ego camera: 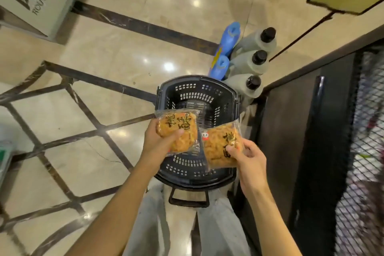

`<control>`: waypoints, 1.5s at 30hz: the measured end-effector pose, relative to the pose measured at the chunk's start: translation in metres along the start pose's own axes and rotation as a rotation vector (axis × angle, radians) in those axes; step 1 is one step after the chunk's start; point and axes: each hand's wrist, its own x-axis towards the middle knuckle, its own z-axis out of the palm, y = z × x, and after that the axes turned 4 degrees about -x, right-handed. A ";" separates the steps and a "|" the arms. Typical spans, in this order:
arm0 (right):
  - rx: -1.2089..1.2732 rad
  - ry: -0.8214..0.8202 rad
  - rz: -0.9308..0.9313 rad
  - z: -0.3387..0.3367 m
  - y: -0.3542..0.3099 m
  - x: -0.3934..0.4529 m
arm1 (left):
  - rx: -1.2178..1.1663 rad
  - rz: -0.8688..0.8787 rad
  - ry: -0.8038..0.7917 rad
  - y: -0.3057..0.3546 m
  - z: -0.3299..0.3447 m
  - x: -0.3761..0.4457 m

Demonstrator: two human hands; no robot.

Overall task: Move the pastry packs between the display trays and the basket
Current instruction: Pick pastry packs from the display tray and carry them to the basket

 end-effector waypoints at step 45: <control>-1.151 0.078 -0.043 0.160 0.310 0.486 | 1.036 0.242 -0.033 -0.365 0.098 0.442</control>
